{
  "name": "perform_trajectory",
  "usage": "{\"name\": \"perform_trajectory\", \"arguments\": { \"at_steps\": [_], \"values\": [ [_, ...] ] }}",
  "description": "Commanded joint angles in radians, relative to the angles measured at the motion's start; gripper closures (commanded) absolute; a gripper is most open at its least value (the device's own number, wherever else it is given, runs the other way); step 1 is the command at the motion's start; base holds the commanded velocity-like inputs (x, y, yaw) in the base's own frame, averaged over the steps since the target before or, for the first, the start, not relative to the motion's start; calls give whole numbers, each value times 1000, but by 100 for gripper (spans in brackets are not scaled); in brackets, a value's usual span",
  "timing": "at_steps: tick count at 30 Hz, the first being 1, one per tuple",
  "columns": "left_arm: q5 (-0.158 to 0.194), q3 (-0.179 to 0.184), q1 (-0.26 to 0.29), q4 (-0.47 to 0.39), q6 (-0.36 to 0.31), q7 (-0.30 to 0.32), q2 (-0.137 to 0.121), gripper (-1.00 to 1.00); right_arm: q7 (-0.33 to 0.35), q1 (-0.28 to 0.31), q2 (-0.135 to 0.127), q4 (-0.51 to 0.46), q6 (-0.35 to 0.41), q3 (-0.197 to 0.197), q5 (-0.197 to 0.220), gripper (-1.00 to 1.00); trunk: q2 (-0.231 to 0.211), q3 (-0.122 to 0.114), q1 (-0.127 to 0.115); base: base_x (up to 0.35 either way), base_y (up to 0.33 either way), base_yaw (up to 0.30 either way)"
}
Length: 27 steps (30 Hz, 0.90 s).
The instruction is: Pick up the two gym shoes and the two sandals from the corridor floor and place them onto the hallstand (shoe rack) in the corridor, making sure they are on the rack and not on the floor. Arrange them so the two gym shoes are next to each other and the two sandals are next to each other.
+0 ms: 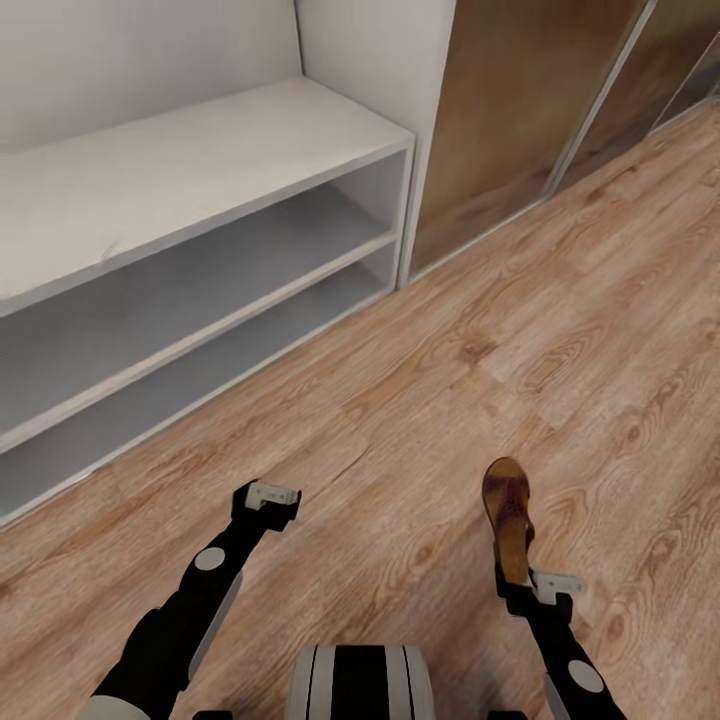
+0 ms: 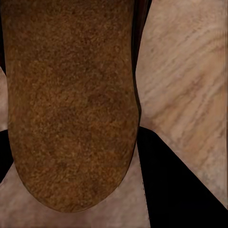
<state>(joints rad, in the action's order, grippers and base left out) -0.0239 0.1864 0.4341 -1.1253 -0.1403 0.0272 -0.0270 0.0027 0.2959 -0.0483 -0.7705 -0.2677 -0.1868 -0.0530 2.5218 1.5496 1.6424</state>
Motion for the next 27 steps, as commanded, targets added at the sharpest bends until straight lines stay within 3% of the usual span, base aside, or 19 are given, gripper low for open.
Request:
{"name": "perform_trajectory", "arguments": {
  "at_steps": [1, 11, 21, 22, 26, 27],
  "values": [
    [-2, 1, -2, -1, -5, 2, -1, -100, 1, 0, 0, 1, -13, -2, -2, 100, 0, -5, -1, 0, 0, 0],
    [-2, -8, -6, 8, -11, -3, -2, -100, -1, -3, 0, 2, -44, -2, -5, 100, -2, -59, -5, 0, 0, 0],
    [-2, -107, -27, 39, -6, -1, -2, -100, -6, -3, 0, 0, -47, -3, -4, 100, -5, -103, -10, 0, 0, 0],
    [-3, -126, -38, 46, -3, -5, -2, -100, -6, -3, 1, 0, -47, -3, -4, 100, -5, -107, -10, 0, 0, 0],
    [-4, -134, -65, 56, 0, -10, -2, -100, -6, -5, 2, 0, -74, -3, -4, 100, -6, -122, -12, 0, 0, 0],
    [-3, -158, -86, 59, 5, -12, -2, -100, -7, -7, 1, 3, -100, -4, -5, 100, -6, -126, -12, 0, 0, 0]
  ]
}}
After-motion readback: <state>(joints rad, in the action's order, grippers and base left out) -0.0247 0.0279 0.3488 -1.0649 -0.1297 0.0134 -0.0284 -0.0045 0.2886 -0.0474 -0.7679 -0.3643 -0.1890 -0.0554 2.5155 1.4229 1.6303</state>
